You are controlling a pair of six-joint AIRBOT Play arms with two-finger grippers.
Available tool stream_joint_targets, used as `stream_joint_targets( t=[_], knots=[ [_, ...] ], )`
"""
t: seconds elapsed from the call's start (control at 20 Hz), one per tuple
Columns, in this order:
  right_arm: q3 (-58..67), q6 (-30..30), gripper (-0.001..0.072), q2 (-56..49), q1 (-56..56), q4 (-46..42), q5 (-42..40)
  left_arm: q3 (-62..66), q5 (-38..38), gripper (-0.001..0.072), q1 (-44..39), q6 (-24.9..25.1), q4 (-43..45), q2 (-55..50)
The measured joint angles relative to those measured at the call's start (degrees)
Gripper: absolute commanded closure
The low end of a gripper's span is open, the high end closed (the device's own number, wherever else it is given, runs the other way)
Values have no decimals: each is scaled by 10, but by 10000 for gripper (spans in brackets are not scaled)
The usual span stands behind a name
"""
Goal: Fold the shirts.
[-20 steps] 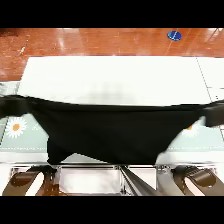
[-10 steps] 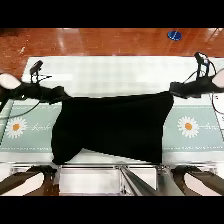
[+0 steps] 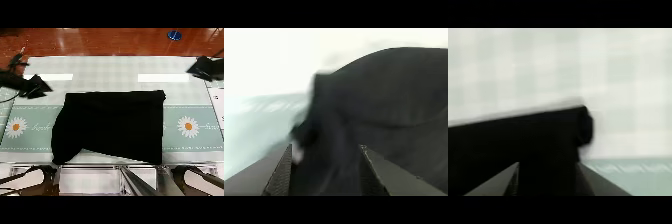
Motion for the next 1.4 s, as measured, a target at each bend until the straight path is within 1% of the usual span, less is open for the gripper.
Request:
stream_joint_targets(
  t=[0.1,0.25,0.35,0.45,0.6,0.75,0.95,1.1,1.15,1.2,1.25,1.4],
  knots=[
    [-76,-7,315,52,-22,-17,-4,-65,-4,202,63,-14,1,36],
    [-237,-13,314,134,-37,-16,-45,-164,-3,202,149,-27,-14,72],
    [-337,-33,314,179,-41,18,-67,-207,3,202,181,-24,-23,83],
    [-409,-64,314,209,-42,67,-75,-234,9,202,194,-17,-31,88],
    [-474,-97,315,232,-43,113,-79,-254,11,202,196,4,-34,83],
    [-500,-111,314,241,-43,135,-80,-268,9,203,178,25,-24,60],
    [-499,-116,314,245,-52,141,-78,-275,-1,203,129,40,1,24],
    [-467,-115,314,246,-97,122,-60,-276,-2,207,90,45,17,-2],
    [-460,-114,314,246,-118,102,-47,-276,-2,285,79,46,20,-11],
    [-459,-108,314,246,-135,79,-31,-276,1,506,69,47,24,-19],
    [-462,-100,314,247,-144,60,-22,-276,7,691,61,47,26,-25],
    [-503,-83,315,248,-146,31,2,-276,18,689,44,49,29,-35]
  ],
)
